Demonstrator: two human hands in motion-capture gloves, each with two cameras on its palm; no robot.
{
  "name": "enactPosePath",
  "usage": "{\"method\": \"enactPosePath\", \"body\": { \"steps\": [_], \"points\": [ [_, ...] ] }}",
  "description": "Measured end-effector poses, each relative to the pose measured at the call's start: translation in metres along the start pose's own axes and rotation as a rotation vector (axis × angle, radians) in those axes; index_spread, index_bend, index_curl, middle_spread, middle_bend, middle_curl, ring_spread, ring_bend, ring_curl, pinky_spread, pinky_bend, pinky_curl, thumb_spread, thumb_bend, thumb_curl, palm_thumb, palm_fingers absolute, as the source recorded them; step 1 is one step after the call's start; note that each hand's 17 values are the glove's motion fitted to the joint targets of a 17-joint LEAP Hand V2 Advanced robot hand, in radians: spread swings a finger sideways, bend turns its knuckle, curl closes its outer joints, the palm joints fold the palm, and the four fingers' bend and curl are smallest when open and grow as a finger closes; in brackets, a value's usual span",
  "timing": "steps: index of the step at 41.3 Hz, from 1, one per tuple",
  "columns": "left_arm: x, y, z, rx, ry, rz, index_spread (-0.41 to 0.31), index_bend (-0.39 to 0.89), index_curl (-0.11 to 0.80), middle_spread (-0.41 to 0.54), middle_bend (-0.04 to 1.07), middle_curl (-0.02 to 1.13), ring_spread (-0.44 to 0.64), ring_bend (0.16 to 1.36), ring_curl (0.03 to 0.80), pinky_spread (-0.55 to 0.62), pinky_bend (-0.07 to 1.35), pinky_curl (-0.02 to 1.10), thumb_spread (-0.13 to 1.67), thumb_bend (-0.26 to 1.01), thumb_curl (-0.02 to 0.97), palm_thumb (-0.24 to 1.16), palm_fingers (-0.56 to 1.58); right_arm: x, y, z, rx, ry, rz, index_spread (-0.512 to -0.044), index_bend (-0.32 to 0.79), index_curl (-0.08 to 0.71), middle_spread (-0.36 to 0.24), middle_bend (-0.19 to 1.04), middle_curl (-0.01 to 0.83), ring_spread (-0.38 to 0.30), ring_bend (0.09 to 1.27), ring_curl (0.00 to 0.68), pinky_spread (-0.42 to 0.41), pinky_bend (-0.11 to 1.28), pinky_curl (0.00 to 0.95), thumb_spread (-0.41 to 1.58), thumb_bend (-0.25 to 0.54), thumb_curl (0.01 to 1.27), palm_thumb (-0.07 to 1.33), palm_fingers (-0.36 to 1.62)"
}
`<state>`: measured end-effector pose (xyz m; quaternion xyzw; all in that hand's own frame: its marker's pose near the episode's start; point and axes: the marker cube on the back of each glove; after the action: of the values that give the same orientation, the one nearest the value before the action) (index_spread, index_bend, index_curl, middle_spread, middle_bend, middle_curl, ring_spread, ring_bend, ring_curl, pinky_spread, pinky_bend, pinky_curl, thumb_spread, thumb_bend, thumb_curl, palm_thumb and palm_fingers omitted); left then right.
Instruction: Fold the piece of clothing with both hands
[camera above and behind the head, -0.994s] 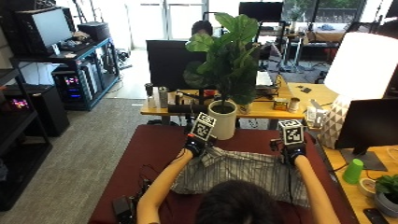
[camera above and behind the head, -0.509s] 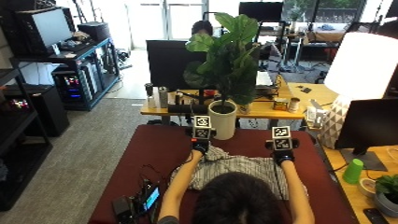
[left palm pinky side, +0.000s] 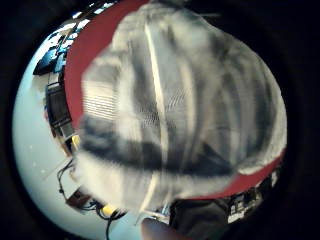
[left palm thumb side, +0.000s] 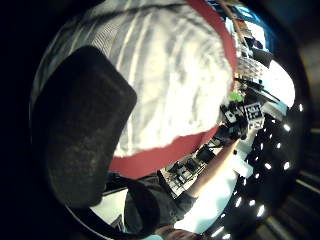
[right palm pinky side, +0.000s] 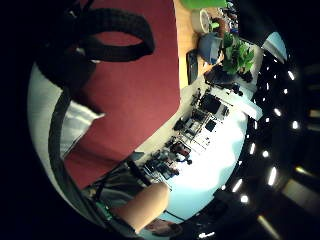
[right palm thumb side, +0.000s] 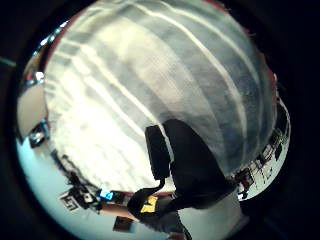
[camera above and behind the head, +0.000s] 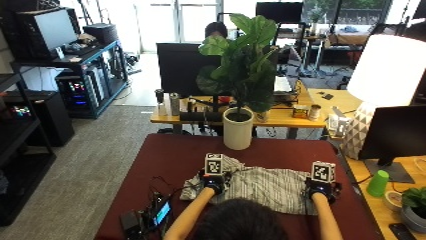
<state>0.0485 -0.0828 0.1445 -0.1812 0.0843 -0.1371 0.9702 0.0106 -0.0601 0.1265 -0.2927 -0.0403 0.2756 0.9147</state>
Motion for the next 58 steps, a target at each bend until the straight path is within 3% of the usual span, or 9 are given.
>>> {"method": "enactPosePath", "body": {
  "steps": [5, 9, 14, 24, 29, 36, 41, 48, 58],
  "points": [
    [-0.009, -0.015, 0.017, -0.021, -0.040, -0.043, -0.069, 0.14, 0.402, 0.154, 0.08, 0.22, 0.24, 0.55, 0.387, 0.33, 0.43, 0.41, 1.33, -0.03, 0.249, 0.04, 0.03, -0.010, 0.011, 0.010, -0.072, -0.067, -0.132, -0.237, -0.01, 0.131, -0.025, 0.23, 0.426, 0.002, 0.57, 0.397, 0.109, 0.71, 0.394, 1.17, -0.027, 0.38, 0.43, 0.58],
    [-0.009, -0.028, 0.021, 0.022, 0.045, -0.039, -0.051, 0.14, 0.383, 0.192, 0.11, 0.21, 0.31, 0.59, 0.375, 0.40, 0.45, 0.40, 1.31, -0.02, 0.238, 0.03, 0.00, -0.016, 0.003, 0.010, 0.063, -0.051, -0.055, -0.216, -0.05, 0.086, -0.048, 0.31, 0.448, -0.065, 0.68, 0.423, 0.026, 0.74, 0.395, 1.20, 0.017, 0.39, 0.53, 0.72],
    [-0.008, -0.027, 0.022, 0.025, 0.010, -0.040, -0.034, 0.16, 0.373, 0.228, 0.14, 0.20, 0.38, 0.60, 0.363, 0.45, 0.46, 0.38, 1.28, -0.02, 0.232, 0.03, -0.03, -0.024, 0.002, 0.009, 0.137, -0.042, -0.019, -0.203, -0.01, 0.062, -0.062, 0.32, 0.450, -0.113, 0.74, 0.437, -0.044, 0.78, 0.398, 1.20, 0.022, 0.40, 0.59, 0.78],
    [-0.014, -0.019, 0.006, -0.032, 0.022, -0.045, -0.020, 0.16, 0.361, 0.269, 0.15, 0.20, 0.44, 0.61, 0.346, 0.47, 0.48, 0.37, 1.22, -0.02, 0.231, 0.03, -0.01, -0.035, 0.001, 0.004, 0.277, -0.066, -0.002, -0.197, 0.13, 0.131, -0.097, 0.20, 0.431, -0.182, 0.70, 0.434, -0.240, 0.81, 0.403, 1.20, 0.072, 0.41, 0.77, 1.10],
    [-0.021, -0.006, -0.012, -0.043, 0.042, -0.050, -0.018, 0.17, 0.362, 0.266, 0.15, 0.20, 0.43, 0.62, 0.337, 0.46, 0.48, 0.36, 1.19, -0.02, 0.229, 0.04, 0.03, -0.042, 0.002, 0.002, 0.312, -0.058, -0.076, -0.215, 0.16, 0.187, -0.136, 0.24, 0.453, -0.211, 0.72, 0.449, -0.273, 0.74, 0.401, 1.16, 0.100, 0.44, 0.89, 1.25],
    [-0.045, 0.018, -0.072, 0.112, 0.055, -0.082, -0.008, 0.18, 0.367, 0.267, 0.14, 0.19, 0.40, 0.64, 0.336, 0.41, 0.50, 0.37, 1.17, -0.02, 0.227, 0.04, 0.08, -0.044, 0.013, -0.034, 0.296, -0.052, -0.075, -0.237, 0.18, 0.247, -0.172, 0.34, 0.493, -0.226, 0.71, 0.450, -0.295, 0.66, 0.391, 1.06, 0.082, 0.46, 0.96, 1.33],
    [-0.059, 0.034, -0.104, 0.168, 0.075, -0.081, -0.008, 0.17, 0.369, 0.261, 0.15, 0.20, 0.38, 0.65, 0.333, 0.39, 0.50, 0.37, 1.16, -0.02, 0.226, 0.04, 0.10, -0.066, -0.029, -0.081, 0.364, -0.093, -0.078, -0.244, 0.17, 0.279, -0.184, 0.36, 0.503, -0.232, 0.72, 0.453, -0.305, 0.66, 0.393, 0.99, 0.054, 0.48, 0.99, 1.34],
    [-0.074, 0.047, -0.129, 0.211, 0.098, -0.092, -0.012, 0.18, 0.371, 0.240, 0.16, 0.21, 0.35, 0.64, 0.325, 0.36, 0.48, 0.36, 1.16, -0.02, 0.224, 0.04, 0.14, -0.109, 0.026, -0.144, 0.422, -0.118, -0.167, -0.248, 0.17, 0.314, -0.192, 0.38, 0.509, -0.241, 0.72, 0.455, -0.311, 0.66, 0.403, 0.90, 0.006, 0.50, 1.01, 1.34],
    [-0.107, 0.005, -0.153, 0.338, 0.185, -0.056, -0.014, 0.17, 0.372, 0.219, 0.16, 0.22, 0.32, 0.63, 0.318, 0.33, 0.48, 0.36, 1.18, -0.01, 0.225, 0.07, 0.16, -0.262, 0.102, -0.168, 0.468, -0.126, -0.455, -0.244, 0.16, 0.345, -0.199, 0.38, 0.512, -0.247, 0.77, 0.466, -0.313, 0.66, 0.416, 0.71, -0.034, 0.56, 1.00, 1.34]
  ]
}}
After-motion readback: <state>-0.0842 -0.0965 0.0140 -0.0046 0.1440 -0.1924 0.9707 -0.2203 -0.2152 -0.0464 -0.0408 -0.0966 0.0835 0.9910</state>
